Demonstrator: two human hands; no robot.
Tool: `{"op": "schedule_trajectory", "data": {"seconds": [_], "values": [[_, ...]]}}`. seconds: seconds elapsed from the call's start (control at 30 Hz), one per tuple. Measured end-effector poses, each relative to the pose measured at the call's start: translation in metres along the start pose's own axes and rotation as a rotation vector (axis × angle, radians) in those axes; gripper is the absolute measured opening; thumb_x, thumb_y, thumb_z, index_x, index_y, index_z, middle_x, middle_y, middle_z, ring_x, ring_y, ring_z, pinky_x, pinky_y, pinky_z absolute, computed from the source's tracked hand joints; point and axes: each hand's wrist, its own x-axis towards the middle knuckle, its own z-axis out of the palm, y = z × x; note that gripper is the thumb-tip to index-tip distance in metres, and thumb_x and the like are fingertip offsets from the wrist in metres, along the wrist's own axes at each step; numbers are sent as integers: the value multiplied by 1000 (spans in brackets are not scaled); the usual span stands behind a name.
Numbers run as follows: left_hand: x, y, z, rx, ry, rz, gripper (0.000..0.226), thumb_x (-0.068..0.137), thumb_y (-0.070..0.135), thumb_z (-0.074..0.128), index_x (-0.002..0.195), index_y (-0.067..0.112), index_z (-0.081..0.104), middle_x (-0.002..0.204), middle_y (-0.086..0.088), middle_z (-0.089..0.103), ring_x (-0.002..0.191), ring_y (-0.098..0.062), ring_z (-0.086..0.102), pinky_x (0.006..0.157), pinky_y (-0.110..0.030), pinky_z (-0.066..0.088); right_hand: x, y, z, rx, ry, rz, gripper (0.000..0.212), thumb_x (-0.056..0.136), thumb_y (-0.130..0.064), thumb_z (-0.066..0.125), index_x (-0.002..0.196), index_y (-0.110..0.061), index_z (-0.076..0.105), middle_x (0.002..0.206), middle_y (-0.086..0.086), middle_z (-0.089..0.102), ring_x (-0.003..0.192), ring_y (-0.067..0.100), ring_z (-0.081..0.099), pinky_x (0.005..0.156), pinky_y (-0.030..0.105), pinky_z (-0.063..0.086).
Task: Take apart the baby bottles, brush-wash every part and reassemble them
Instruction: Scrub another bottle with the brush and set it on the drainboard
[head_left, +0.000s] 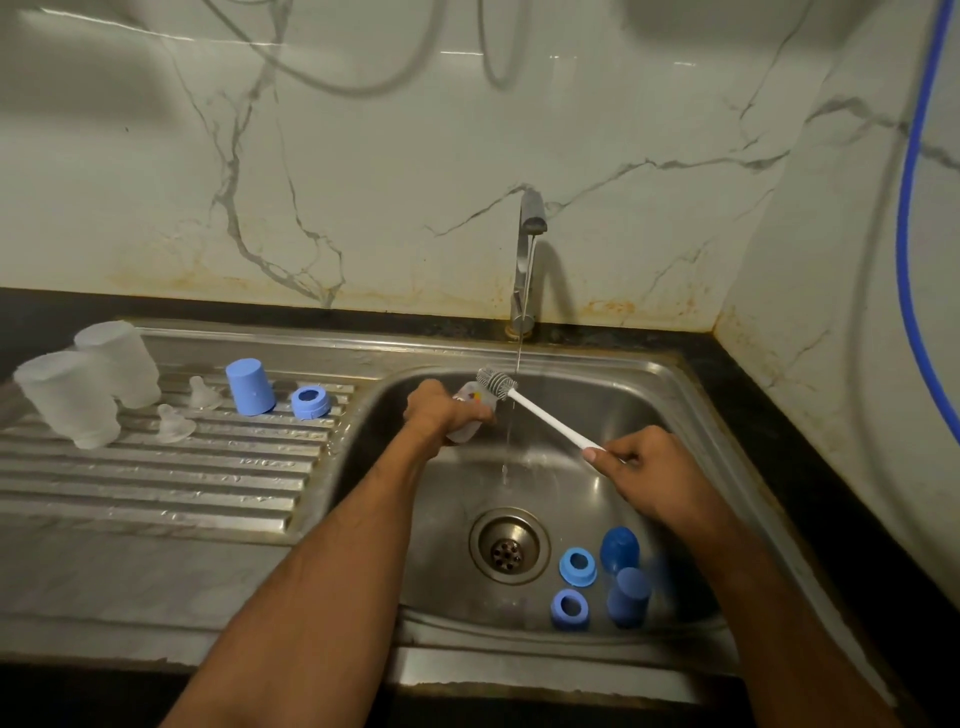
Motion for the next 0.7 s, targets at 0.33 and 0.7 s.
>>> {"op": "schedule_trajectory", "data": {"seconds": [0.33, 0.7], "values": [[-16, 6, 19, 207, -9, 141, 49, 78, 23, 85, 117, 8, 58, 120, -13, 63, 109, -26, 63, 93, -38, 57, 8, -12, 18, 32, 64, -2, 34, 97, -47, 63, 84, -18, 75, 65, 1, 66, 66, 17, 66, 67, 38, 59], [-7, 2, 6, -106, -24, 2, 46, 77, 26, 82, 112, 9, 57, 113, -11, 61, 100, -24, 60, 88, -40, 56, 5, -6, 11, -12, 40, -10, 33, 98, -49, 62, 92, -20, 77, 71, 1, 69, 70, 15, 67, 69, 34, 57]]}}
